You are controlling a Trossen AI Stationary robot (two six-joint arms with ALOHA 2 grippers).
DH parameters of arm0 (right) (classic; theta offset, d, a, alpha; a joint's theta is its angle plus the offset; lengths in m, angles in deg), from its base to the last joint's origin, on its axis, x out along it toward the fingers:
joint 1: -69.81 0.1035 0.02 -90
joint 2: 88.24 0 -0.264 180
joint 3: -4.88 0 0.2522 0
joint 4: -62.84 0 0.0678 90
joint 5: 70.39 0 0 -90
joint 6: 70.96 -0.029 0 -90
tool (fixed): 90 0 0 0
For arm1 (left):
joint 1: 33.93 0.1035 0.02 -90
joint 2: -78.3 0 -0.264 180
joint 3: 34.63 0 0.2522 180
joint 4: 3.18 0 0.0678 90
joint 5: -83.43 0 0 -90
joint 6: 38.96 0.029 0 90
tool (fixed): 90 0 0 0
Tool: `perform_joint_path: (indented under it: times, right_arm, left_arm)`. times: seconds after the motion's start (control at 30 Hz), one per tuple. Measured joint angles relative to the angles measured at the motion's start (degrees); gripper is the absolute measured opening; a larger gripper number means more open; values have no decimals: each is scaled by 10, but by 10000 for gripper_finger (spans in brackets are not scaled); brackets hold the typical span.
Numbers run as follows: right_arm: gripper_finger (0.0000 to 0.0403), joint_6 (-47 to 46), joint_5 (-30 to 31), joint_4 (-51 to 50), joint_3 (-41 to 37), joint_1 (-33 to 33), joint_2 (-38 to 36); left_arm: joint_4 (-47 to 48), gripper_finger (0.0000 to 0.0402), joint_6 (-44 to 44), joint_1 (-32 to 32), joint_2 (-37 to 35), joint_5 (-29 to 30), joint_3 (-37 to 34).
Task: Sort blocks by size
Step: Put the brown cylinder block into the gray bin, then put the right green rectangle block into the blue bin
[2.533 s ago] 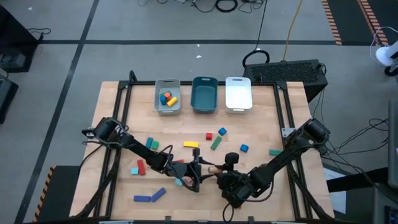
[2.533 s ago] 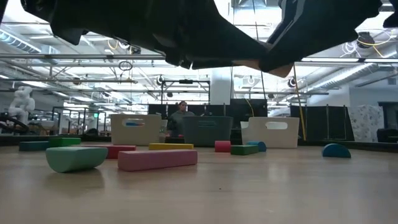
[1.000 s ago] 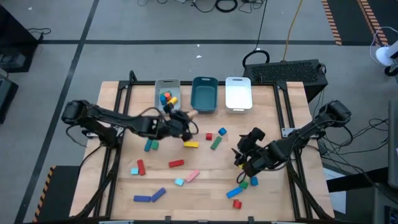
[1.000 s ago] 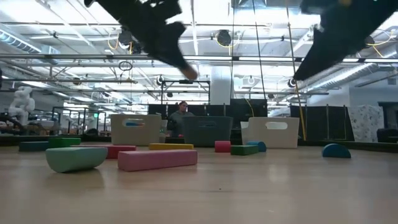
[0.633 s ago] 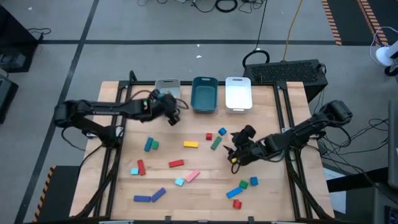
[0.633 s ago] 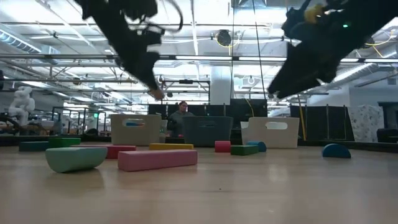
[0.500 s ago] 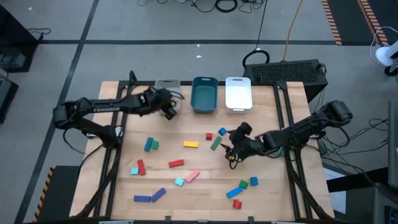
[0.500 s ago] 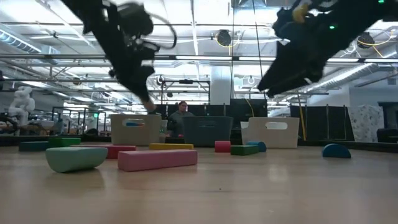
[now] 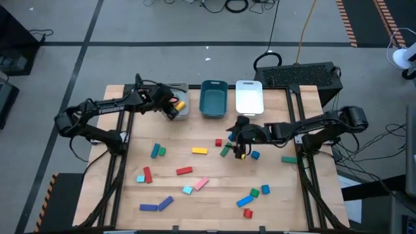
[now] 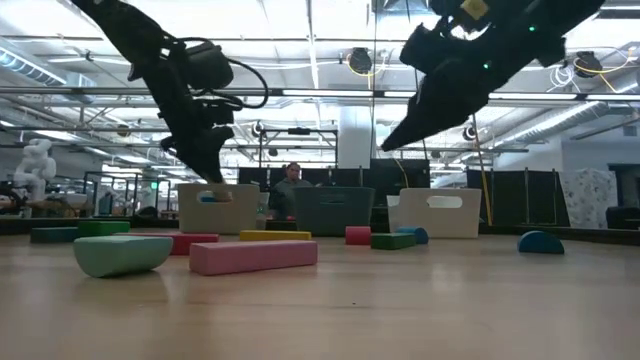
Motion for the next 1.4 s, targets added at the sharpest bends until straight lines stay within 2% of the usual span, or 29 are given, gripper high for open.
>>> perform_joint_path:
  times: [0.17,0.27,0.43,0.6,0.9,1.0,1.13,1.2,1.33,1.4]
  right_arm:
    - [315,91,-14,-4,0,-14,23]
    - [315,113,-14,-1,0,-14,48]
    - [315,106,-13,0,0,-19,85]
    - [315,78,-10,-7,0,-22,88]
    - [315,49,-10,-127,15,-21,77]
    - [315,59,-10,-118,17,-21,77]
    - [312,125,-9,-97,17,-23,77]
    - [307,163,8,-78,17,-24,77]
    - [293,210,81,-54,27,-29,77]
    - [288,230,91,-51,37,-34,77]
  left_arm:
    - [6,139,0,3,0,0,0]
    - [6,139,0,2,0,0,0]
    - [2,153,3,2,0,0,0]
    - [-11,177,0,2,0,0,0]
    - [-7,182,16,2,0,2,0]
    - [-8,182,17,2,0,2,0]
    - [-10,182,19,2,0,3,0]
    - [-9,182,20,2,0,4,0]
    - [-8,182,15,2,0,4,0]
    - [-8,182,14,1,0,4,0]
